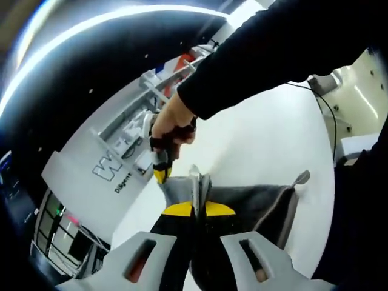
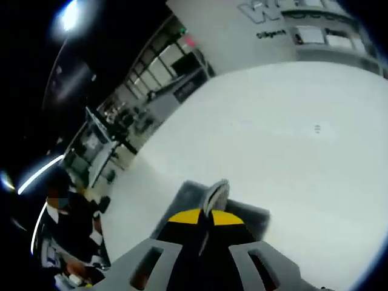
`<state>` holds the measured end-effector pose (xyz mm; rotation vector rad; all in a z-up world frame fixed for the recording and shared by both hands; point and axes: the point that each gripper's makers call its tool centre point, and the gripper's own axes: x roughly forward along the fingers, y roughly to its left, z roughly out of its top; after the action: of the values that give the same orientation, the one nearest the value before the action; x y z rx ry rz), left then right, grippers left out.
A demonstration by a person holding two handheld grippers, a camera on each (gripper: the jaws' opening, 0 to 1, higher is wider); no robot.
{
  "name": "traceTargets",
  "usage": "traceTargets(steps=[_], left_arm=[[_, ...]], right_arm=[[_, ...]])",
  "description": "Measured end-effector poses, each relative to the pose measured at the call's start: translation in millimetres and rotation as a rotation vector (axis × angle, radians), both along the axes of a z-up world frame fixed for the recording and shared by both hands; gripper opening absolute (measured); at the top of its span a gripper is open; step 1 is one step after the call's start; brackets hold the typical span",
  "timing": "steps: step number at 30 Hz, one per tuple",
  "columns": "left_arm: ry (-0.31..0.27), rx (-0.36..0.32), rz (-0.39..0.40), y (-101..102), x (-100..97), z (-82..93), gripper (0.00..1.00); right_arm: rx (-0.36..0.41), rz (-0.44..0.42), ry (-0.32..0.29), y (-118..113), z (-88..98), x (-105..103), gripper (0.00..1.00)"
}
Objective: Open the folded towel by lifting each exposed corner and separating the folded layers until the towel lies flat within the target outline without major curled edges
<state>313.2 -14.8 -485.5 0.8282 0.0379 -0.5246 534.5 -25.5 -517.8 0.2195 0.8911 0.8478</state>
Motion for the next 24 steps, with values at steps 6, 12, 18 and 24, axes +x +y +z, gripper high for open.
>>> traceTargets(steps=[6, 12, 18, 24], left_arm=[[0.001, -0.048, 0.002, 10.5, 0.2, 5.2, 0.02], [0.018, -0.061, 0.010, 15.7, -1.2, 2.7, 0.02], [-0.004, -0.059, 0.045, 31.3, 0.1, 7.4, 0.02], [-0.014, -0.064, 0.069, 44.3, 2.3, 11.6, 0.02]], right_arm=[[-0.022, 0.003, -0.008, 6.5, 1.5, -1.2, 0.00], [-0.031, 0.021, -0.028, 17.4, 5.2, -2.4, 0.00], [-0.027, 0.032, -0.031, 32.6, 9.6, -1.7, 0.00], [-0.032, 0.043, -0.038, 44.6, 10.8, 0.3, 0.00]])
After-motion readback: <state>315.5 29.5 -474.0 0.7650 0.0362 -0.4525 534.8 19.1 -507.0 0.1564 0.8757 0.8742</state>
